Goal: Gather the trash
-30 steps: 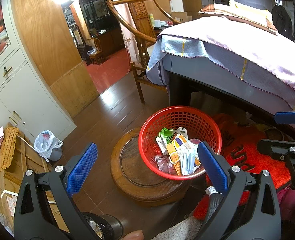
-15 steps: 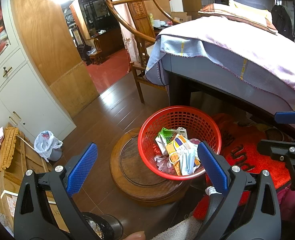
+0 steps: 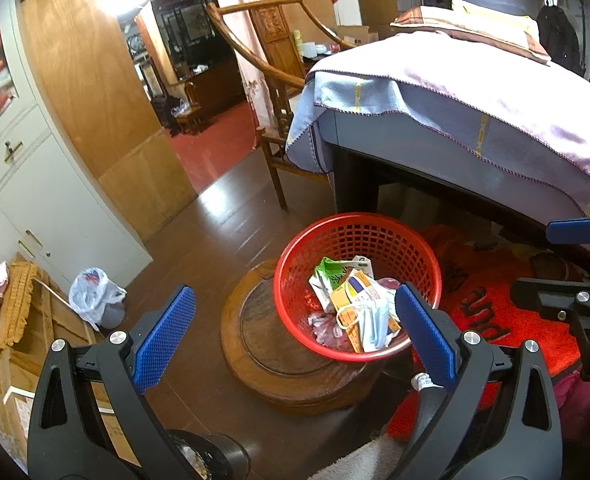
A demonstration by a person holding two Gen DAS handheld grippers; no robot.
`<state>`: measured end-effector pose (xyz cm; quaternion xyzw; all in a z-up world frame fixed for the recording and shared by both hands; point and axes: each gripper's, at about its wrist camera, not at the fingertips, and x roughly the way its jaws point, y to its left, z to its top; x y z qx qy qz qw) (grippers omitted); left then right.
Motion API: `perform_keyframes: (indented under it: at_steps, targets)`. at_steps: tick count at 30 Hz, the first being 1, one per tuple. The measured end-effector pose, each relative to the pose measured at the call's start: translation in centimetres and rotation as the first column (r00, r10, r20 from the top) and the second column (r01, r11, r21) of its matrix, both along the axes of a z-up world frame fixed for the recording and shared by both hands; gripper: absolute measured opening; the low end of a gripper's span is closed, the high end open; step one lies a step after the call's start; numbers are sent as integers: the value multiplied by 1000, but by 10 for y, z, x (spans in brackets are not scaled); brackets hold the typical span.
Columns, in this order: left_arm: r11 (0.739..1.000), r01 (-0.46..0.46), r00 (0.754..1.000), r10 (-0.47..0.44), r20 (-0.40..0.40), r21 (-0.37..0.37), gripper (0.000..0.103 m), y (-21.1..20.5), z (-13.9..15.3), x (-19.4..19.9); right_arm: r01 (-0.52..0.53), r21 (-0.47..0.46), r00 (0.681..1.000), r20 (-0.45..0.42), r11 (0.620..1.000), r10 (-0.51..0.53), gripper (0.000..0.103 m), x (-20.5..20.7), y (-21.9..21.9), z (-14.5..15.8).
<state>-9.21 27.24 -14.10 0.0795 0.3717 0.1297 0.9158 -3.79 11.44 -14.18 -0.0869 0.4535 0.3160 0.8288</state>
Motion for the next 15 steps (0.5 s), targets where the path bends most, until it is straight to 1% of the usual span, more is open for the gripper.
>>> perform_keyframes:
  at_steps: [8, 15]
  targets:
    - [1000, 5, 1000, -5, -6, -29, 96, 3, 4, 1, 0, 0, 1000, 0, 1000, 0, 76, 0, 0, 0]
    - [1000, 3, 1000, -3, -3, -22, 96, 2, 6, 1, 1, 1, 1000, 0, 1000, -1, 76, 0, 0, 1]
